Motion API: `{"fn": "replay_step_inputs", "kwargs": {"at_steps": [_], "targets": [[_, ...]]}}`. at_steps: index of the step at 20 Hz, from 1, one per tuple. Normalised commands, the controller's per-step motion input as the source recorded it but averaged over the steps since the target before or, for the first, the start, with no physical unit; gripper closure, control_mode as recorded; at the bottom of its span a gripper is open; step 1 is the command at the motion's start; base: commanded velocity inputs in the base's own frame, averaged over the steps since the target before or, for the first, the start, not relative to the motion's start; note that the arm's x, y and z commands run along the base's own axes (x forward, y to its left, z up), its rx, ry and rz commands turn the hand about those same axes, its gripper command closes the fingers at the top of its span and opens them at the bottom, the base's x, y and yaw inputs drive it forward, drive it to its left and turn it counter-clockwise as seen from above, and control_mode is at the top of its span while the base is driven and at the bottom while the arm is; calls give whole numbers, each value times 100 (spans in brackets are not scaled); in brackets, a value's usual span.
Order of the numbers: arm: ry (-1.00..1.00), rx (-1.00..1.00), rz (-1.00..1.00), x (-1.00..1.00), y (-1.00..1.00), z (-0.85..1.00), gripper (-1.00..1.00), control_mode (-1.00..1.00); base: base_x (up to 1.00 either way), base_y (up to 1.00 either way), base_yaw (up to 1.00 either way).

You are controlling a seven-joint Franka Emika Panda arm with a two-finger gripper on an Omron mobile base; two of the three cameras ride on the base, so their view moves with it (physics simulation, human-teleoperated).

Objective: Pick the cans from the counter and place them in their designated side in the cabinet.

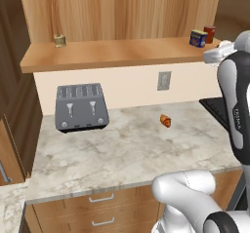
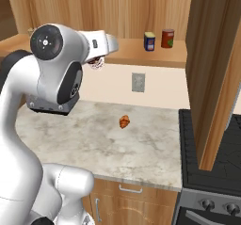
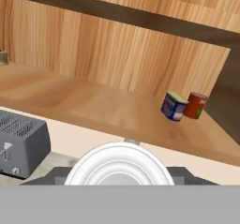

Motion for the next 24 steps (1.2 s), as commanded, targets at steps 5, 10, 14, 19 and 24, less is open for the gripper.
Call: {"fn": "replay_step_inputs", "kwargs": {"at_steps": [5,10,14,19,24], "targets": [[0,-1,0,21,-6,0,100,-100,0,0,0],[0,-1,0,20,-10,0,100,-100,0,0,0],[0,-1,0,23,-5,0,100,-100,0,0,0],[0,-2,0,22,-7,0,100,-100,0,0,0],[5,0,0,17,-6,-5,100,-100,0,0,0]]}}
